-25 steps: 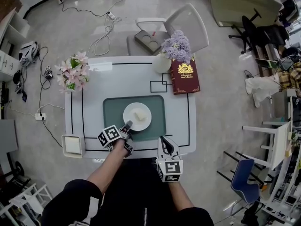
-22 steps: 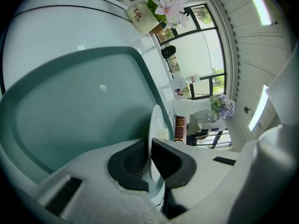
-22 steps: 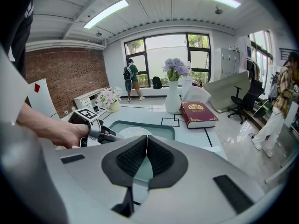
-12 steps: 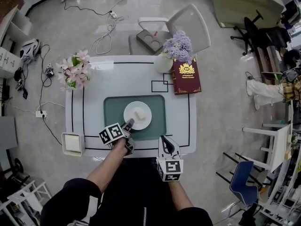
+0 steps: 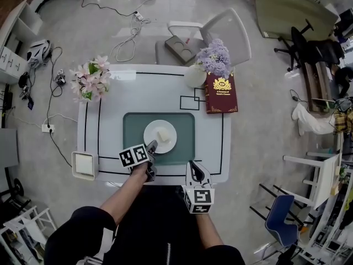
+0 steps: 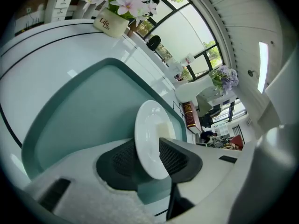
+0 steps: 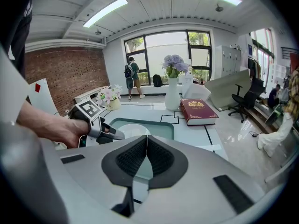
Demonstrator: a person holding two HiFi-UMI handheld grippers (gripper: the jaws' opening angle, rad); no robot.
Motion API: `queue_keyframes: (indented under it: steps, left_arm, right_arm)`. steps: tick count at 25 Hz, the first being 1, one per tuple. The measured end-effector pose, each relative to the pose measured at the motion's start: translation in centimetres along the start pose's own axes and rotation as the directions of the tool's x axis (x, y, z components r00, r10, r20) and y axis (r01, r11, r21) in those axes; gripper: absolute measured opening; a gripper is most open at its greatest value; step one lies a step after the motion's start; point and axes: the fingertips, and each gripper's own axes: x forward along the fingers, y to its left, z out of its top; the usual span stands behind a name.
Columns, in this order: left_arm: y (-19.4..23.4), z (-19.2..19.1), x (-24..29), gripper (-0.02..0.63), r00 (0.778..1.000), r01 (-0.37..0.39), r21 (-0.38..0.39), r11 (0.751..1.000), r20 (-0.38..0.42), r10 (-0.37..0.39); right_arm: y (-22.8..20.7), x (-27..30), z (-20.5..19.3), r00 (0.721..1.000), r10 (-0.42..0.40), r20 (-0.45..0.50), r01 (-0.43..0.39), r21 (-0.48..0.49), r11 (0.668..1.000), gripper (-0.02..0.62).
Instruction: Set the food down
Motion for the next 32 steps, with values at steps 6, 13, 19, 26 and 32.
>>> queue_keyframes:
  steps: [6,13,19,26,32]
  left_arm:
    - [0.4,0.2,-0.2,0.135,0.998,-0.063,0.177,0.982,0.000,0.064]
    - [0.5,0.1,-0.8,0.135,0.998,-0.049,0.262,0.964,-0.013,0.054]
    - [1.4,0.0,-1.6,0.135,0.998,-0.050,0.264,0.963,-0.024,0.058]
    - [2.0,0.1,-2.5,0.135,0.998,-0.054,0.242,0.969,-0.004,0.056]
    - [2.0,0.4,-3.3,0.133,0.998,-0.061,0.266,0.962,0.031,0.055]
  right_arm:
    - [0.0,0.2,-0.1,1.000,0.008,-0.002,-0.008,-0.004,1.000,0.009]
    - [0.4,0.4,-0.2,1.000,0.027,-0.004,-0.027,-0.011,1.000,0.009]
    - [1.2,0.7,0.2,0.999,0.049,-0.005,-0.049,-0.025,0.998,0.009]
    - [2.0,1.0,0.4,0.997,0.079,-0.006,-0.079,-0.045,0.996,0.009]
    - [2.5,1.3,0.6,0.995,0.103,-0.004,-0.103,-0.066,0.992,0.009]
